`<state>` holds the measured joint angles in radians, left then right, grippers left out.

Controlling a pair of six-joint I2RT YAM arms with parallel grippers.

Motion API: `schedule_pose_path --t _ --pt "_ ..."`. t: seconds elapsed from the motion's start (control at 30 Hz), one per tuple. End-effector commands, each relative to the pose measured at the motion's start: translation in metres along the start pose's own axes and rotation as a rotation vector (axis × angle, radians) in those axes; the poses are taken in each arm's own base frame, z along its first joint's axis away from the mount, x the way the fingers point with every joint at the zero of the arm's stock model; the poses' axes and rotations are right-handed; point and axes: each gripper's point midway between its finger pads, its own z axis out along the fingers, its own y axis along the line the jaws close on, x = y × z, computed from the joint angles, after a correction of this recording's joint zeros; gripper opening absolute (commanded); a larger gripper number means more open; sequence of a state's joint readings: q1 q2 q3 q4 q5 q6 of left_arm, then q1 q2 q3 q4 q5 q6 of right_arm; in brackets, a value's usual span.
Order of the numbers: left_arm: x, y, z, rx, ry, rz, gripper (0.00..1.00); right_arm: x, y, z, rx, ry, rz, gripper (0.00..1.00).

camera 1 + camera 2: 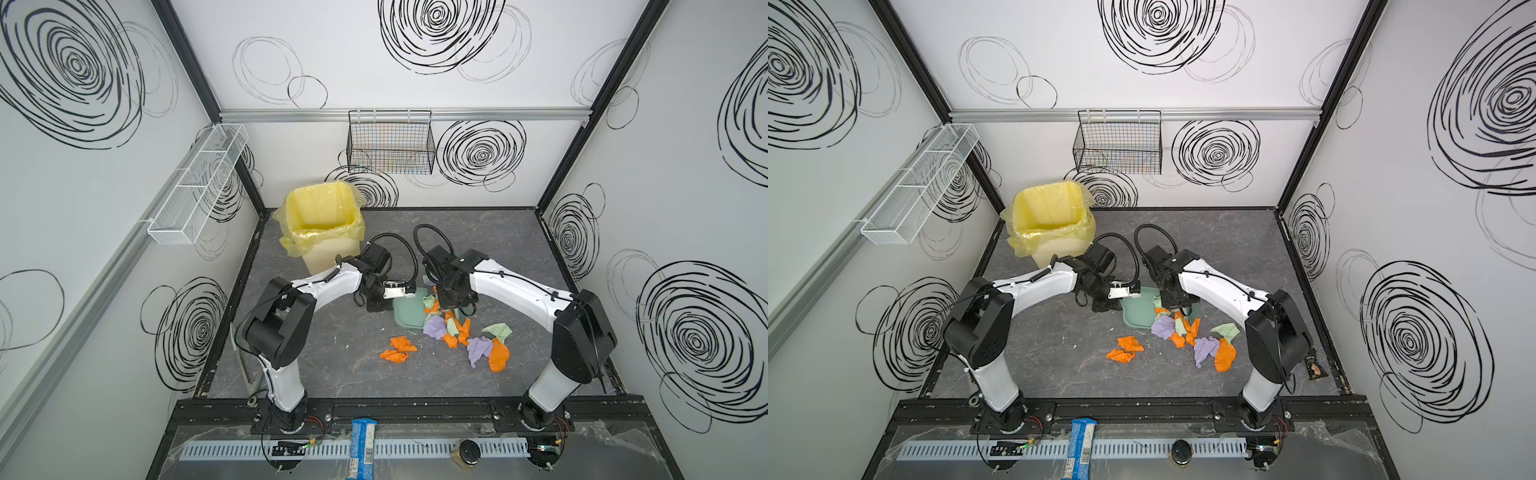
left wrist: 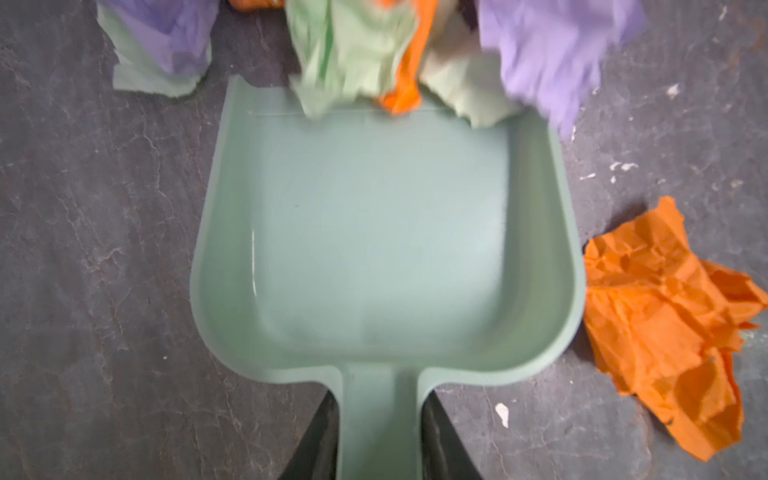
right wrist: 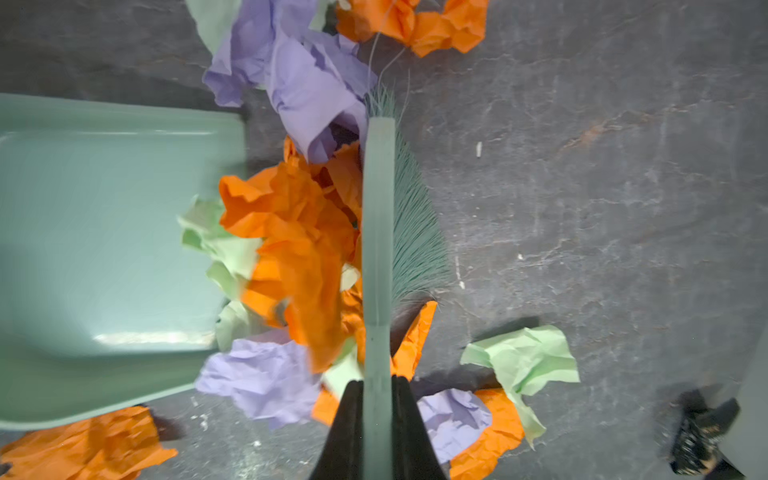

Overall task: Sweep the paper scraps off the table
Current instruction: 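Sweep scraps into the dustpan with the right gripper's brush while the left holds it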

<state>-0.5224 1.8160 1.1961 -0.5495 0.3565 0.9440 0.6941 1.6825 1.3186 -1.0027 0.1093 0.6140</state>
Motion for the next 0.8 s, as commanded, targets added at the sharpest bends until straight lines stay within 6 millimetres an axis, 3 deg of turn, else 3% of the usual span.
schedule_pose_path --t 0.0,0.23,0.33,0.5,0.77 --pt "-0.009 0.006 0.005 0.0 -0.026 -0.009 0.0 0.006 0.034 -0.007 -0.15 0.042 0.012 0.0" --pt "-0.011 0.01 0.008 0.0 -0.038 -0.024 0.0 0.004 0.058 -0.023 -0.231 0.025 -0.011 0.0" --pt "-0.012 0.011 0.009 0.004 -0.041 -0.027 0.0 0.002 0.058 -0.029 -0.239 0.014 -0.01 0.0" --pt "-0.011 0.015 0.005 0.006 -0.066 -0.05 0.0 0.0 0.044 -0.041 -0.195 -0.002 -0.004 0.0" --pt "-0.001 0.025 0.001 -0.007 -0.075 -0.081 0.0 -0.007 -0.009 -0.076 -0.081 -0.058 0.052 0.0"
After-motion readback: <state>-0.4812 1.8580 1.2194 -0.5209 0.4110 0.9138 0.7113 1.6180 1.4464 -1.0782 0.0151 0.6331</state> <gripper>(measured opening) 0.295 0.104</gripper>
